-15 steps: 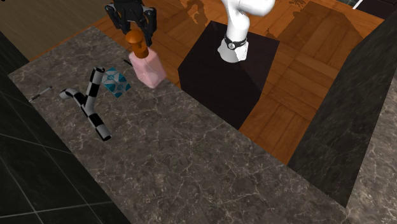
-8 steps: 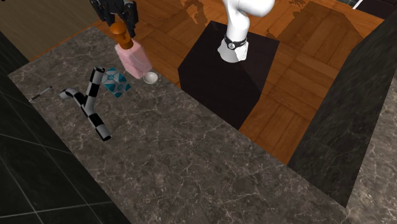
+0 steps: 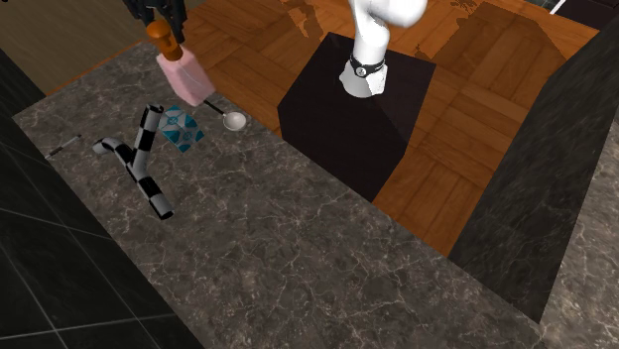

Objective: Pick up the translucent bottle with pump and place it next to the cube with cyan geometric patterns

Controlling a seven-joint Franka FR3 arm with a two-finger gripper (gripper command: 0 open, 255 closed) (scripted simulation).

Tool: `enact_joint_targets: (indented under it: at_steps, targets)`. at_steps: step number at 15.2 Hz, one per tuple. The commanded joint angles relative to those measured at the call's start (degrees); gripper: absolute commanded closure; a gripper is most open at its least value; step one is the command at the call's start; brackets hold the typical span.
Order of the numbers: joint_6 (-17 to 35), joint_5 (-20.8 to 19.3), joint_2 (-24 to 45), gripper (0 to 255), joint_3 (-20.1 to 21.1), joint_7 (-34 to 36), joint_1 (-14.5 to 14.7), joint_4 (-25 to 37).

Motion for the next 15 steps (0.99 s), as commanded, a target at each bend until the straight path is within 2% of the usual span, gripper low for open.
enact_joint_targets:
  at_steps: [1, 8, 15]
  targets:
    - [-0.79, 1.82, 3.37, 255, -1.29, -3.19, -1.41, 3.14]
    - [-5.25, 8.63, 15.68, 255, -4.15, -13.53, -8.97, 15.8]
    - [-12.49, 15.38, 30.49, 255, -3.83, -20.5, -20.18, 34.63]
